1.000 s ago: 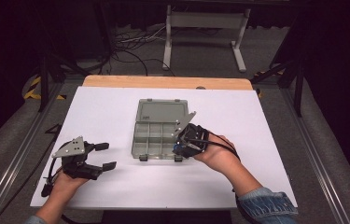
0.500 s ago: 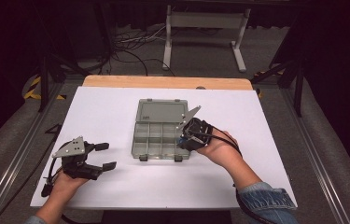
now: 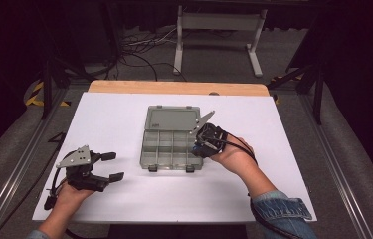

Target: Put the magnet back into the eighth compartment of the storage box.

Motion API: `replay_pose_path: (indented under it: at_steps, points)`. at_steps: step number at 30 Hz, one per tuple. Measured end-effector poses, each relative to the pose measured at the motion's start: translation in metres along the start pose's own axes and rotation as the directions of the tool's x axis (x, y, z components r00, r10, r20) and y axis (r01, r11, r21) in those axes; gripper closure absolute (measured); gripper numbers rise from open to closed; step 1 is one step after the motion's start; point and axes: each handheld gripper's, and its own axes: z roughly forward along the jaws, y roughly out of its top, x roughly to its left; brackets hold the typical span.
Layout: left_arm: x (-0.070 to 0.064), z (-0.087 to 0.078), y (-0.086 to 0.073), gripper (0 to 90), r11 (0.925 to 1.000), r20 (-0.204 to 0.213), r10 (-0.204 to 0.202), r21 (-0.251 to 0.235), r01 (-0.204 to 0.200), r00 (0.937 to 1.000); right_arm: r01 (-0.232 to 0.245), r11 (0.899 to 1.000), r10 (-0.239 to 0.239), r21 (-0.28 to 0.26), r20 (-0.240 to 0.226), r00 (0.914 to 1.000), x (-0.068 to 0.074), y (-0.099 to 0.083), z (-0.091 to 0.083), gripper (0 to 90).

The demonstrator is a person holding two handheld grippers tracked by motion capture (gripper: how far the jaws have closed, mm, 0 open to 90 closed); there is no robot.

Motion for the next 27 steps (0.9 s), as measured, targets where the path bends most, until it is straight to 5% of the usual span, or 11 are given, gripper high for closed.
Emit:
replay_pose_path:
  at_steps: [27]
  points:
    - [0.000, 0.000, 0.000, 20.2, 1.0000, 0.001, -0.007, 0.000, 0.007, 1.0000, -0.008, 0.999, 0.009, 0.047, -0.031, 0.9995, 0.001, -0.006, 0.030, 62.5]
